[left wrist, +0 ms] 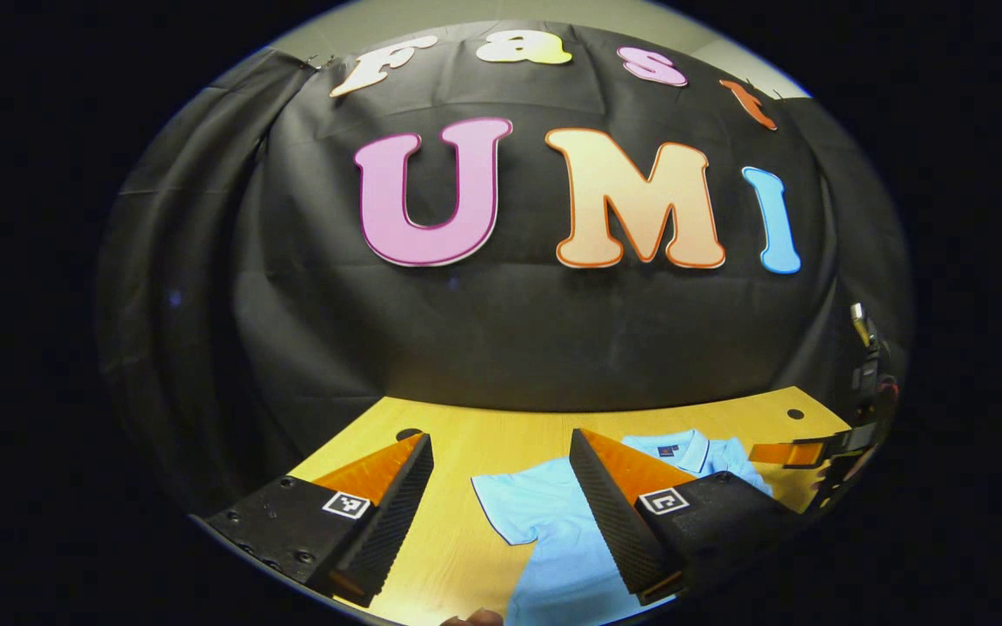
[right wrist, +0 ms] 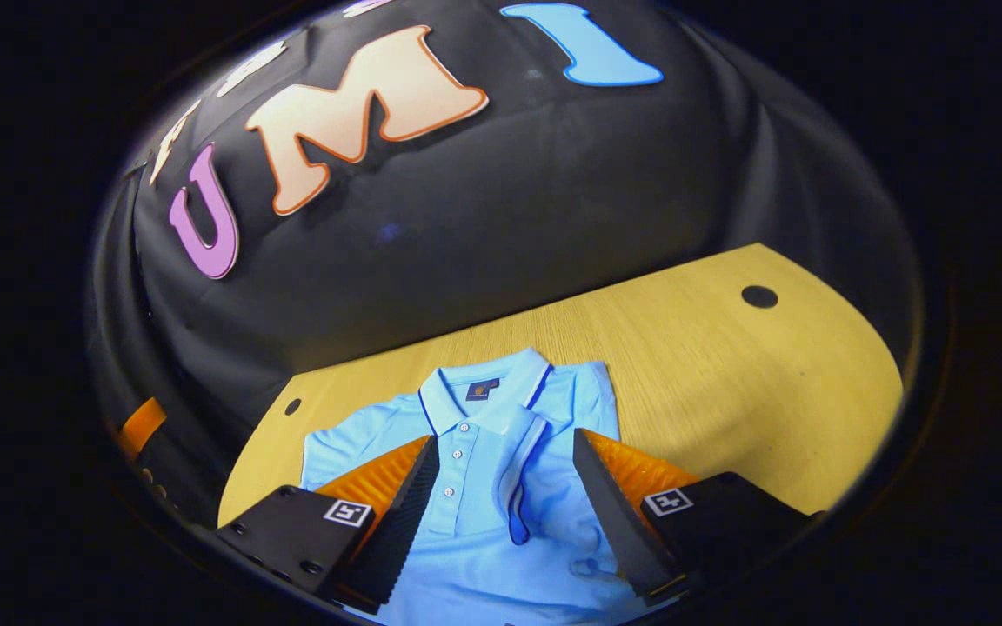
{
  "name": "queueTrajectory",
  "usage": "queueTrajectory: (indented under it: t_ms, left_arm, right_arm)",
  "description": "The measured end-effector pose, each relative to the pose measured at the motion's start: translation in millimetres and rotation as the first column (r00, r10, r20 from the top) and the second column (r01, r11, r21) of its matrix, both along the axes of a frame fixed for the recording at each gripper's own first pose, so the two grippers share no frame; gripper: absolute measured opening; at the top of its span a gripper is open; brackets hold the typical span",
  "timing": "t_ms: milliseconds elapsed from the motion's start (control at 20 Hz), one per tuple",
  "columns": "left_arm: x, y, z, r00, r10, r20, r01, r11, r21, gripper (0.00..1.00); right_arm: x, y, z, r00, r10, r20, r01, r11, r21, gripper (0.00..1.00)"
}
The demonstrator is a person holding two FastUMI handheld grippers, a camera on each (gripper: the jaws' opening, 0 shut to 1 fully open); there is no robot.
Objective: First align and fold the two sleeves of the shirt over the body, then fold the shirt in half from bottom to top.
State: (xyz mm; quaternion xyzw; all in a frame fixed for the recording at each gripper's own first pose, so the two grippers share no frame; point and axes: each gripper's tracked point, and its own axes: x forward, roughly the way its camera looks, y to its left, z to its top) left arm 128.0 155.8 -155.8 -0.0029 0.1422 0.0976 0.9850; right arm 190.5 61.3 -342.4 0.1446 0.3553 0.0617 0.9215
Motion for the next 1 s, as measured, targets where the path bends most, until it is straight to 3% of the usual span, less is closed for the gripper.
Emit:
queueTrajectory:
  t_ms: [400, 700, 1000]
  left_arm:
    - [46.2, 12.7, -84.6, 0.99, 0.011, -0.139, -0.016, 0.999, -0.034, 0.95]
    - [59.8, 31.2, -158.0, 0.957, 0.06, -0.283, -0.072, 0.997, -0.035, 0.96]
    - [58.9, 29.9, -201.7, 0.921, 0.058, -0.386, -0.097, 0.992, -0.082, 0.96]
  right_arm:
    - [-44.5, -30.6, 14.9, 1.0, 0.002, -0.01, -0.002, 0.999, -0.051, 0.98]
    - [-72.2, -56.0, 15.5, 0.999, -0.025, -0.033, 0.022, 0.995, -0.096, 0.97]
    - [-89.8, -73.2, 15.4, 0.997, -0.057, -0.056, 0.051, 0.993, -0.107, 0.98]
